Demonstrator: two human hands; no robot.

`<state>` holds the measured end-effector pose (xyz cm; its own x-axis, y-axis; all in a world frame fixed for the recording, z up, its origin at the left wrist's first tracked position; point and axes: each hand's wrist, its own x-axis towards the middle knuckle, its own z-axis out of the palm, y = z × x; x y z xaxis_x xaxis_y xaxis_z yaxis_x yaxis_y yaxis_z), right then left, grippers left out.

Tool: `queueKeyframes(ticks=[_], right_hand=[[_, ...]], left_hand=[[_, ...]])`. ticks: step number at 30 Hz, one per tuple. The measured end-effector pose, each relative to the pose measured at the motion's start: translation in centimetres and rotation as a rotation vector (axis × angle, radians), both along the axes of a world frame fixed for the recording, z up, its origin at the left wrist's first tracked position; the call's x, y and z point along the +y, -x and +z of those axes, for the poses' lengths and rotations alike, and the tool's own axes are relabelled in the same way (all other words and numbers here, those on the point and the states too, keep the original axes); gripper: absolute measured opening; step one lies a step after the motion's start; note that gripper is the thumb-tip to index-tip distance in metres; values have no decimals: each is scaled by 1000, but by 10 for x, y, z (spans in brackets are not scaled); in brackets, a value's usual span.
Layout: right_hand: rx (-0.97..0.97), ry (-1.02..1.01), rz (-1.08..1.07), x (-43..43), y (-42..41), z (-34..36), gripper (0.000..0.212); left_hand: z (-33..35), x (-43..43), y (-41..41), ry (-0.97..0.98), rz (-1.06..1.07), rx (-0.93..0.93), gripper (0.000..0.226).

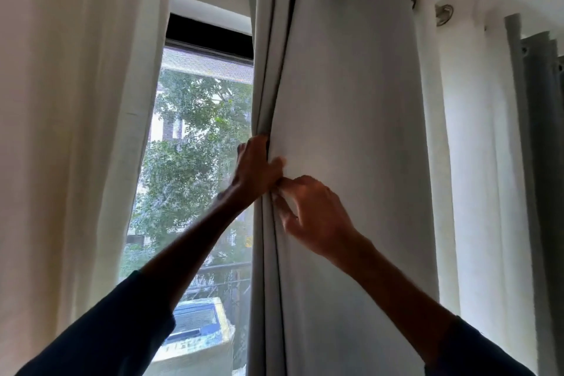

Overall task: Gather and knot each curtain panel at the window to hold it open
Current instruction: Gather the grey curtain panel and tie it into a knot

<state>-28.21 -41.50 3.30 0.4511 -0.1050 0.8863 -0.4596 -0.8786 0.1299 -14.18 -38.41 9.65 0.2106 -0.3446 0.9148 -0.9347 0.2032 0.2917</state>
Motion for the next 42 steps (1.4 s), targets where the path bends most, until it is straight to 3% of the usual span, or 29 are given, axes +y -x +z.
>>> queueKeyframes(ticks=[2,6,10,13,15,16,19,21,29,32,35,38,42], right_hand=[[-33,13,8,-14,11,0,18],[-344,37,-148,-69,38,13,49],[-460,-256,-418,-106,76,36,90],[-537,-542,-376,-127,99,51,112],[-598,-677,-291,-134,104,58,105],[-602,-666,-282,-133,102,59,89],[-496,-401,-381,-127,88,56,32],[-430,-267,-435,-112,71,53,16],[-279,-149,-409,-50,15,62,22],[-265,-118,-342,-28,2,68,16],[-188,-66,-293,-2,-13,69,19],[-116,11,-248,15,-21,64,25],[-153,25,-191,7,-13,56,28]], left_hand=[[-8,-3,2,3,-10,13,52],[-19,-11,1,34,-44,26,44],[-21,-19,-3,101,-63,-59,41],[-22,-21,-8,74,-37,-59,48],[-22,-21,-13,87,-15,-67,42],[-21,-22,-16,88,-7,-73,40],[-23,-24,-19,87,14,-80,37],[-23,-25,-20,90,22,-93,35],[-19,-25,-16,82,149,-101,36],[-9,-24,-11,90,96,-125,22],[-2,-22,-3,28,21,-151,25],[-2,-18,-3,91,-75,-188,22],[0,-17,-3,90,29,-271,34]])
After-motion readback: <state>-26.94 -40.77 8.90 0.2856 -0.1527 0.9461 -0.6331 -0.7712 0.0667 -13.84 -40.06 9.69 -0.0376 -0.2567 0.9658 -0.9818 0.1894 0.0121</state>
